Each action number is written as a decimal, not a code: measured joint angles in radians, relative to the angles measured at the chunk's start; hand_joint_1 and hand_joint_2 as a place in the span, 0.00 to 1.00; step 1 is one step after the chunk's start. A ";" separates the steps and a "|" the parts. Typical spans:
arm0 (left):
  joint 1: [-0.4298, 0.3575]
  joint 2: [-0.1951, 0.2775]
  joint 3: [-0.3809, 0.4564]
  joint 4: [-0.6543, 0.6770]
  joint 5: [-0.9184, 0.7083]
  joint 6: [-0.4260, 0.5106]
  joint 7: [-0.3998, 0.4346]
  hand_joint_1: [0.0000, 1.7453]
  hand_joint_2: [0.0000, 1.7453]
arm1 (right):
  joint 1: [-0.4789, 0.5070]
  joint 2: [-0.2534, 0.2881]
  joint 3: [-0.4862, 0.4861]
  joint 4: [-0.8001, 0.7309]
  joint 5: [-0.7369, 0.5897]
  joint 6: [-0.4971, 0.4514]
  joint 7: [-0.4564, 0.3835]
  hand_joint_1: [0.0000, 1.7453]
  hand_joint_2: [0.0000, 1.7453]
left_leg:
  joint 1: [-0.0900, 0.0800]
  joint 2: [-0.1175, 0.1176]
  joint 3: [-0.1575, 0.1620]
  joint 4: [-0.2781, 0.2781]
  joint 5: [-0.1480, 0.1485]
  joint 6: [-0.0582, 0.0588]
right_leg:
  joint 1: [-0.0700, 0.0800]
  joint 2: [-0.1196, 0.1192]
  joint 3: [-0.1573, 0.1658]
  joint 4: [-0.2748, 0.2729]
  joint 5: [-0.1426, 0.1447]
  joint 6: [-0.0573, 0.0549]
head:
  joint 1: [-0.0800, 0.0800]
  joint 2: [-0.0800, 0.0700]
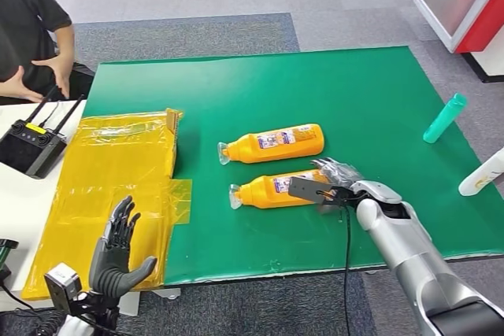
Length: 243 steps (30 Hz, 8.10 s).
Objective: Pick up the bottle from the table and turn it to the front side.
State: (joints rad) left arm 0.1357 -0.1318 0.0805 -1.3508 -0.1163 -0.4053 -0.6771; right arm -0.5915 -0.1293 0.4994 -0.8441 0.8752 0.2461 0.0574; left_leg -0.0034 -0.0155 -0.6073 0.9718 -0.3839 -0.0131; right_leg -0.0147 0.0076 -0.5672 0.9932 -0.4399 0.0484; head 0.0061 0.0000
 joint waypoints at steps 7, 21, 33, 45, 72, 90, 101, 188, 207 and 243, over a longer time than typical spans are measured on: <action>-0.001 0.006 0.000 0.001 0.003 0.008 0.000 0.00 1.00 | -0.021 -0.006 0.029 0.032 -0.018 0.001 -0.024 1.00 1.00 | 0.000 0.000 0.001 0.000 0.000 0.000 | 0.000 0.000 0.000 0.000 0.000 0.000 | 0.000 0.000; 0.020 0.011 0.005 -0.002 -0.001 0.008 0.000 0.00 1.00 | 0.156 -0.046 0.032 -0.181 -0.063 -0.205 -0.040 1.00 1.00 | 0.000 0.000 0.000 0.000 -0.001 0.000 | 0.000 0.000 0.001 0.000 -0.001 0.000 | 0.000 0.000; 0.042 -0.001 0.014 -0.002 -0.007 -0.038 0.000 0.00 1.00 | 0.529 0.022 -0.040 -0.642 -0.052 -0.435 -0.173 1.00 1.00 | 0.000 -0.001 -0.001 0.000 -0.005 -0.001 | 0.001 0.000 -0.001 0.000 -0.004 -0.001 | 0.000 0.000; 0.010 -0.010 -0.002 -0.001 0.001 -0.061 0.000 0.00 1.00 | 0.571 0.096 -0.051 -0.697 -0.100 -0.459 -0.241 1.00 1.00 | 0.000 0.000 -0.001 0.000 -0.004 0.000 | 0.000 0.000 -0.001 0.000 -0.003 0.000 | 0.000 0.000; -0.115 0.014 -0.297 0.005 0.115 -0.113 0.003 0.00 1.00 | 0.502 0.278 0.021 -0.387 -0.316 -0.525 -0.430 1.00 1.00 | 0.000 0.000 -0.001 0.000 -0.003 0.000 | 0.000 0.000 0.000 0.000 -0.004 0.000 | 0.000 0.000; -0.129 0.013 -0.300 0.005 0.134 -0.114 0.006 0.94 1.00 | 0.506 0.277 0.100 -0.368 -0.310 -0.542 -0.449 1.00 1.00 | 0.000 0.000 -0.001 0.000 -0.003 0.000 | 0.000 0.000 0.000 0.000 -0.003 0.000 | 0.000 0.000; -0.135 0.014 -0.305 0.005 0.128 -0.115 0.003 1.00 1.00 | 0.507 0.275 0.112 -0.367 -0.319 -0.554 -0.445 1.00 1.00 | 0.000 0.000 -0.001 0.000 -0.003 -0.001 | 0.000 0.000 0.000 0.000 -0.003 0.000 | 0.000 0.000; -0.381 0.287 -0.400 0.078 -1.275 0.474 0.825 1.00 1.00 | 0.660 0.280 -0.078 -0.603 -0.238 -0.512 -0.327 0.00 1.00 | 0.000 0.000 -0.001 0.000 -0.003 -0.001 | 0.000 0.000 -0.001 0.000 -0.003 -0.001 | 0.000 0.000; -0.421 0.310 -0.487 0.145 -1.166 0.422 0.716 0.00 0.75 | 0.645 0.280 -0.079 -0.592 -0.256 -0.501 -0.345 0.00 1.00 | 0.000 0.000 -0.001 0.000 -0.003 -0.001 | 0.000 0.000 -0.001 0.000 -0.003 -0.001 | 0.000 0.000; -0.007 0.174 -0.172 -0.251 -0.050 0.111 0.008 0.00 1.00 | 0.671 0.258 -0.082 -0.600 -0.367 -0.513 -0.433 0.00 1.00 | 0.000 0.000 -0.001 0.000 -0.005 -0.001 | 0.000 0.000 -0.001 0.000 -0.005 -0.002 | 0.000 0.000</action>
State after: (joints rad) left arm 0.1286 0.0419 -0.0911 -1.6021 -0.1663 -0.2942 -0.6691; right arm 0.0795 0.1286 0.4170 -1.4440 0.5077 -0.2667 -0.3760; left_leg -0.0030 -0.0156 -0.6080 0.9719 -0.3885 -0.0140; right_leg -0.0142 0.0076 -0.5680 0.9932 -0.4450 0.0466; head 0.0059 0.0000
